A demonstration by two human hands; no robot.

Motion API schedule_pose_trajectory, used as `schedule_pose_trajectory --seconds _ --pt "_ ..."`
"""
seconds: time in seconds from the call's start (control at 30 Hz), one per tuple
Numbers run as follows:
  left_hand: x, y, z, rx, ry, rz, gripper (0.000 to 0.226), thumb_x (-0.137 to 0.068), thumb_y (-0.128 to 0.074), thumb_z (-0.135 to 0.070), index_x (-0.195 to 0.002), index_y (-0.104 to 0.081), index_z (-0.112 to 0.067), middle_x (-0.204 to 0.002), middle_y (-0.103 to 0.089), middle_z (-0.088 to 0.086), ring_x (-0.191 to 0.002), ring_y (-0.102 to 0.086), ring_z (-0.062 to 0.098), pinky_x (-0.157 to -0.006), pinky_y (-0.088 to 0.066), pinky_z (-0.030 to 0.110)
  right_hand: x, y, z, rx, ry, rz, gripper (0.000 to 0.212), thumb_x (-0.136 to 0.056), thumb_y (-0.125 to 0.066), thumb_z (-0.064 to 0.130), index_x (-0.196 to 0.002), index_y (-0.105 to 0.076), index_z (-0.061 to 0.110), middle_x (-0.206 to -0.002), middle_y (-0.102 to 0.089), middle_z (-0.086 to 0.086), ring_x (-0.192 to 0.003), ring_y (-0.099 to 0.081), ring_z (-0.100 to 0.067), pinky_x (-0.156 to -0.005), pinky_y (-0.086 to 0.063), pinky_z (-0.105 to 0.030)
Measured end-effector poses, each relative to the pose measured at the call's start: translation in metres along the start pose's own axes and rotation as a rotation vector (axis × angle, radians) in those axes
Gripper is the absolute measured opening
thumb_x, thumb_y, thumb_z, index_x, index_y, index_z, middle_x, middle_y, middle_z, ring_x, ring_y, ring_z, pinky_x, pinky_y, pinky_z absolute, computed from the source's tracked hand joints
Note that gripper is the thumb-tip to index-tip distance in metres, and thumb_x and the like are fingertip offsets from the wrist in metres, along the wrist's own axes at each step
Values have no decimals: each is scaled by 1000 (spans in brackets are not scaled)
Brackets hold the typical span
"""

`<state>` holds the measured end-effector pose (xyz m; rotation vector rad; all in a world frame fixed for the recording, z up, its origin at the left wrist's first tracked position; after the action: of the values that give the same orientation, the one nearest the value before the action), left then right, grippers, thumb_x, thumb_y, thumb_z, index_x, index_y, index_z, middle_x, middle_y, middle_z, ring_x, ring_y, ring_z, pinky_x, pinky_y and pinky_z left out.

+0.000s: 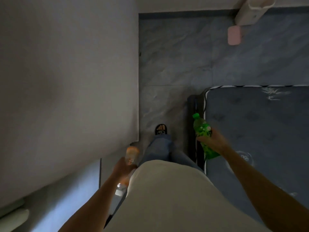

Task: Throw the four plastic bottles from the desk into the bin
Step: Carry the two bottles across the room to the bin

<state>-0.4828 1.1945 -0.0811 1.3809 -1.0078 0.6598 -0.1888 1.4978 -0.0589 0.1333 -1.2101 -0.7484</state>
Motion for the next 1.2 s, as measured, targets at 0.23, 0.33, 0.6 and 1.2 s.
schedule_pose_trajectory --seconds 0.23,0.33,0.6,1.2 --pt "-38 73 -140 -29 -156 0 64 -81 -76 -46 -131 -51 -14 -129 -64 13 -117 -62 33 -89 -48 34 -20 22 0 -5 -177 6 62 -80 -79 32 -133 -53 10 -116 -66 -19 -104 -63 -37 -94 -52 -49" --pt "-51 102 -218 -31 -251 3 60 -76 -72 -52 -124 -52 -22 -119 -66 8 -103 -65 32 -79 -49 34 -27 42 -11 -22 -249 -7 52 -82 -76 36 -123 -60 8 -103 -69 -15 -91 -65 -32 -85 -52 -41" --pt "-93 152 -388 -192 -423 8 45 -75 -72 -52 -107 -51 -28 -99 -70 6 -80 -69 26 -64 -50 31 -83 99 2 -163 -321 -21 33 -82 -76 32 -103 -68 9 -90 -71 -16 -82 -67 -30 -78 -53 -40" --pt "-173 237 -636 -642 -358 74 52 -82 -67 -53 -121 -54 -22 -117 -68 8 -97 -66 28 -78 -47 33 -312 361 177 -422 -240 -245 61 -67 -79 43 -119 -59 19 -103 -68 -8 -94 -65 -29 -79 -51 -35"
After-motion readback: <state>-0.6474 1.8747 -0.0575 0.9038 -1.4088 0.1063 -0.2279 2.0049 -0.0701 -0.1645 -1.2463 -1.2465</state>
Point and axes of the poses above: each hand's wrist, its own x-axis away from the middle knuckle, its own y-axis out of the back of the hand, z = x × y, the point moved 3 cm from there along -x, towards the middle knuckle
